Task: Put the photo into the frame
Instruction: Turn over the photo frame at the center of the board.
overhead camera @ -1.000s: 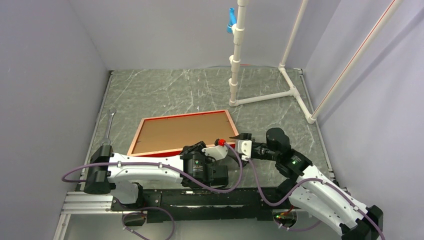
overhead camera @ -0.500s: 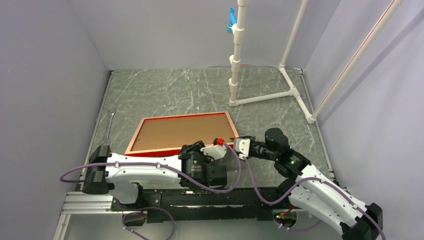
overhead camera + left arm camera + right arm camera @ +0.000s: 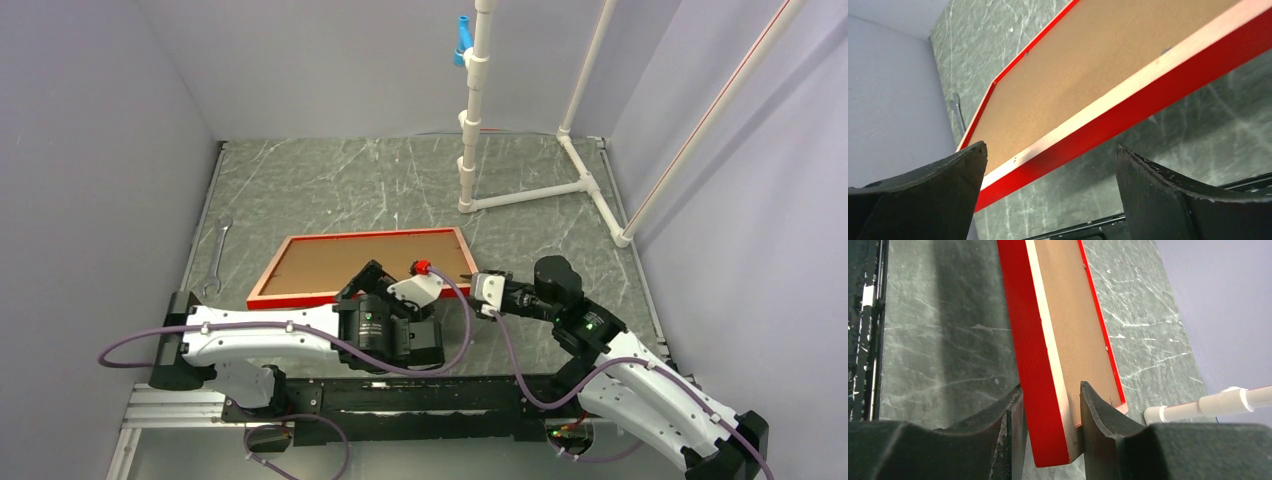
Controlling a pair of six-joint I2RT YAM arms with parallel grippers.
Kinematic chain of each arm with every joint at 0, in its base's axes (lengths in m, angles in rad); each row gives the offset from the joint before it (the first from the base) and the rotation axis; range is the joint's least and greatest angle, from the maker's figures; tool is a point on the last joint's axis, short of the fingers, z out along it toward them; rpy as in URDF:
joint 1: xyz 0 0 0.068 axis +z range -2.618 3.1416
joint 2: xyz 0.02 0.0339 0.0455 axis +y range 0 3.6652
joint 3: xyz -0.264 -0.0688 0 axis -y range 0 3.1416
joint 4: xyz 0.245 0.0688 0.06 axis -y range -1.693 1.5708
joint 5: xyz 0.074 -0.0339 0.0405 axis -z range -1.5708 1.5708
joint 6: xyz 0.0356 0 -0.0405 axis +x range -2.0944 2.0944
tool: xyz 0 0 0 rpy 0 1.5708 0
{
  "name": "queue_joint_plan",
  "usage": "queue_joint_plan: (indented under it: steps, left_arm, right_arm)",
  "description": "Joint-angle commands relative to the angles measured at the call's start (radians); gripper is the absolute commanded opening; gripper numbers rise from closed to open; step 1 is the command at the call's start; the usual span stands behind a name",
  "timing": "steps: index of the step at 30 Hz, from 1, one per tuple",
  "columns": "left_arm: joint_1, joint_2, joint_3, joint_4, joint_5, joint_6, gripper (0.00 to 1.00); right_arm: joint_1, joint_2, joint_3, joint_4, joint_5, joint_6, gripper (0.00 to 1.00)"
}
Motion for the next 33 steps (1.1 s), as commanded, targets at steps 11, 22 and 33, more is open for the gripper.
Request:
queue_joint_plan:
  steps: [11,22,33]
  left_arm:
    - [-0.002,-0.161,0.218,0.066,0.079,-0.005,0.99]
    - [-0.001,-0.397,0.095,0.331,0.218,0.058,0.99]
    - [0.0,-0.545,-0.037,0.423,0.237,0.023,0.99]
  right_arm:
    - [-0.006,0.055,0.24,-0.071,-0.14,0.358,0.0]
    - [-0.005,0.109,0.332,-0.014,-0.249,0.588,0.0]
    - [-0.006,0.2,0.443,-0.031,-0.131,0.913,0.0]
